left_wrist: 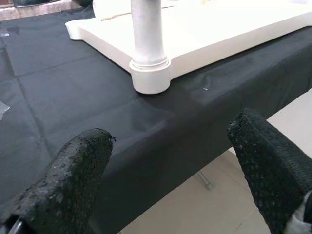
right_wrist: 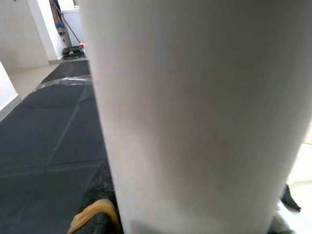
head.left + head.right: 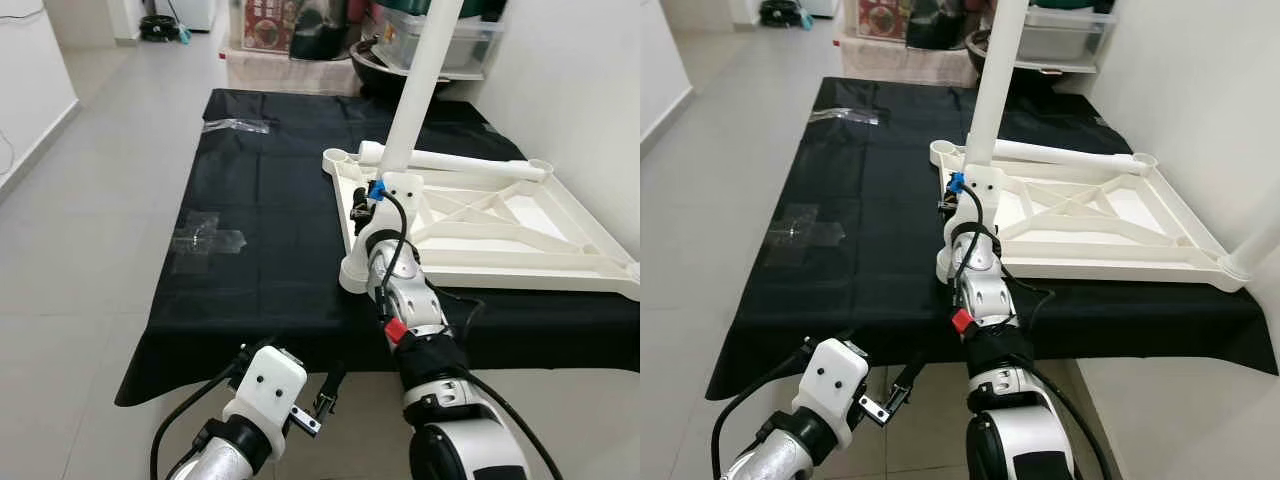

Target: Building children table

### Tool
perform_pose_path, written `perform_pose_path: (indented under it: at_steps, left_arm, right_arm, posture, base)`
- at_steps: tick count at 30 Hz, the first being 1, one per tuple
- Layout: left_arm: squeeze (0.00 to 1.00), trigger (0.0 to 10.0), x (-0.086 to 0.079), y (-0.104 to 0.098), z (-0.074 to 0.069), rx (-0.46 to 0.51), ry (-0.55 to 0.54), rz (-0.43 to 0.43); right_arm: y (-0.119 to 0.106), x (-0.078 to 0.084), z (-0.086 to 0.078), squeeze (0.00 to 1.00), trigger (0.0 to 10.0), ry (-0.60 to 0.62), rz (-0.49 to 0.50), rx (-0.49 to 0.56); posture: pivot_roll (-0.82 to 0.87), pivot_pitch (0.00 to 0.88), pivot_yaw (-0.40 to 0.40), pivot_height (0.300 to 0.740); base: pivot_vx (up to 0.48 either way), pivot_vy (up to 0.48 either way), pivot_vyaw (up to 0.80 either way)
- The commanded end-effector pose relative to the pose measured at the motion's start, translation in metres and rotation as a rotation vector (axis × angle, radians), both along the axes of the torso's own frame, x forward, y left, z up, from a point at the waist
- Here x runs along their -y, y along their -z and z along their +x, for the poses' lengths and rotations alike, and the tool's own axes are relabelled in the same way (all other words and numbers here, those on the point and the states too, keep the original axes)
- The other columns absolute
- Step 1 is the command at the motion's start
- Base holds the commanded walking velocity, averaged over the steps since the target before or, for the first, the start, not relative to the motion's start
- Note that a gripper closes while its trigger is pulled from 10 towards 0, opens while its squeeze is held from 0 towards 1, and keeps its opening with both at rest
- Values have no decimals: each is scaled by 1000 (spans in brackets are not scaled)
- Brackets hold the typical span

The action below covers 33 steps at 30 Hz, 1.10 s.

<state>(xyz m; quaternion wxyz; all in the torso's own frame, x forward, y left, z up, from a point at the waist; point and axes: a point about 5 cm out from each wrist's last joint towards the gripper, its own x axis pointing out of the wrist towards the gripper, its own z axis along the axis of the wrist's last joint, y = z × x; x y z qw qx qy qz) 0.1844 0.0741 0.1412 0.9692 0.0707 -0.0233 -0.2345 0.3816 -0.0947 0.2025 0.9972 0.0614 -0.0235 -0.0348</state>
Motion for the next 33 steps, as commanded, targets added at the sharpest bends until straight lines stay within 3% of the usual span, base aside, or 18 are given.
perform_pose_path:
  at_steps: [1, 2, 3, 8, 9, 11, 12, 13, 14, 16, 17, 18, 19, 20, 23, 24, 28, 33]
  left_arm:
    - [0, 10000, 1, 3, -1, -19, 1, 3]
    - [0, 10000, 1, 3, -1, -20, 1, 3]
    - [0, 10000, 1, 3, -1, -20, 1, 3]
    - [0, 10000, 1, 3, -1, -20, -1, 1]
    - [0, 10000, 1, 3, -1, -20, -1, 1]
    - [0, 10000, 1, 3, -1, -20, -1, 1]
    - [0, 10000, 1, 3, -1, -20, -1, 0]
    - [0, 10000, 1, 3, -1, -20, -2, -1]
    - [0, 10000, 1, 3, -1, -20, -2, -1]
    - [0, 10000, 1, 3, -1, -20, -2, -1]
    - [0, 10000, 1, 3, 0, -20, -2, -1]
    - [0, 10000, 1, 3, 0, -20, -2, -1]
    - [0, 10000, 1, 3, 0, -20, -2, 0]
    - [0, 10000, 1, 3, 0, -20, -2, 0]
    - [0, 10000, 1, 3, 0, -18, 0, 2]
    - [0, 10000, 1, 3, 0, -18, 0, 2]
    - [0, 10000, 1, 3, -1, -18, 0, 4]
    - [0, 10000, 1, 3, -2, -18, 0, 4]
  right_arm:
    - [9, -2, -3, 0, 7686, 44, 62, -51]
    - [3, -12, -4, 1000, 10000, -13, 88, 3]
    - [-1, -19, -5, 1000, 10000, -42, 105, 40]
    - [-9, -14, -2, 1000, 10000, -68, 111, 112]
    - [-11, -12, -1, 706, 10000, -98, 116, 126]
    - [-11, -12, -1, 706, 10000, -98, 116, 126]
    - [-13, -10, 2, 0, 10000, -197, 143, 142]
    - [-16, -10, 4, 0, 10000, -382, 161, 166]
    - [-16, -10, 4, 0, 10000, -382, 161, 166]
    - [-18, -11, 3, 0, 10000, -509, 175, 186]
    - [-18, -12, 0, 0, 10000, -667, 165, 191]
    - [-18, -12, 0, 0, 10000, -667, 165, 191]
    - [-16, -14, -4, 0, 10000, -813, 143, 183]
    - [-16, -14, -4, 0, 10000, -813, 143, 183]
    - [-3, -20, -19, 0, 10000, -1228, 47, 104]
    - [-3, -20, -19, 0, 10000, -1228, 47, 104]
    - [8, -26, -30, 0, 10000, -1472, -59, 31]
    - [3, -30, -28, 0, 10000, -1515, -52, 50]
  posture:
    - [136, 96, -100, 740]
    - [137, 97, -99, 740]
    - [137, 97, -99, 740]
    - [136, 98, -101, 740]
    - [136, 98, -101, 740]
    - [136, 98, -101, 740]
    - [134, 98, -101, 740]
    - [134, 99, -102, 740]
    - [134, 99, -102, 740]
    - [134, 99, -102, 740]
    - [135, 99, -98, 740]
    - [135, 99, -98, 740]
    - [137, 97, -100, 740]
    - [137, 97, -100, 740]
    - [143, 95, -106, 740]
    - [143, 95, -106, 740]
    - [146, 94, -108, 740]
    - [153, 91, -111, 740]
  base:
    - [0, 0, 0]
    - [0, 0, 0]
    - [0, 0, 0]
    - [0, 0, 0]
    - [0, 0, 0]
    - [0, 0, 0]
    - [0, 0, 0]
    - [0, 0, 0]
    - [0, 0, 0]
    - [0, 0, 0]
    - [0, 0, 0]
    - [0, 0, 0]
    - [0, 0, 0]
    - [0, 0, 0]
    - [0, 0, 0]
    - [0, 0, 0]
    - [0, 0, 0]
    - [0, 0, 0]
